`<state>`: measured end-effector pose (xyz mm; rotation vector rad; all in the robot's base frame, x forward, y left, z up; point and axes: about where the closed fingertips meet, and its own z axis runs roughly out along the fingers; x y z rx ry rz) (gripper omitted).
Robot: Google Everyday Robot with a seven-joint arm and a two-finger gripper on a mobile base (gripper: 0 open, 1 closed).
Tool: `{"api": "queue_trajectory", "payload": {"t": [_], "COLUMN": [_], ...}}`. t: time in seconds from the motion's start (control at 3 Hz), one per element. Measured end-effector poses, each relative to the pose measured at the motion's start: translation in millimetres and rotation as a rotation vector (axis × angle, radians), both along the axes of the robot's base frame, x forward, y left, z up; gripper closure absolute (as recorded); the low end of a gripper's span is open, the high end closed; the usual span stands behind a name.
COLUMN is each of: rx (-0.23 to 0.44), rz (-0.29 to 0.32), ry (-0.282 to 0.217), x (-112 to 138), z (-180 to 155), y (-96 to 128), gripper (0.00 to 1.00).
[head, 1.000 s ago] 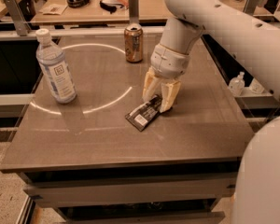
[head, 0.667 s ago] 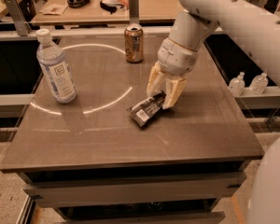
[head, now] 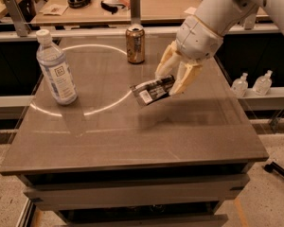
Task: Pick rxbar chocolate
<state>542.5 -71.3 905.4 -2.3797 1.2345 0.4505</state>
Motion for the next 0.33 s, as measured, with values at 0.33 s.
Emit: {"api": "queue_trajectory", "payload": {"t": [0.33], "rx": [0.012], "rz": [-0.006], "ry": [-0.013], "x": [4.7], "z": [0.3], "y": [4.2], "gripper": [1.0]}}
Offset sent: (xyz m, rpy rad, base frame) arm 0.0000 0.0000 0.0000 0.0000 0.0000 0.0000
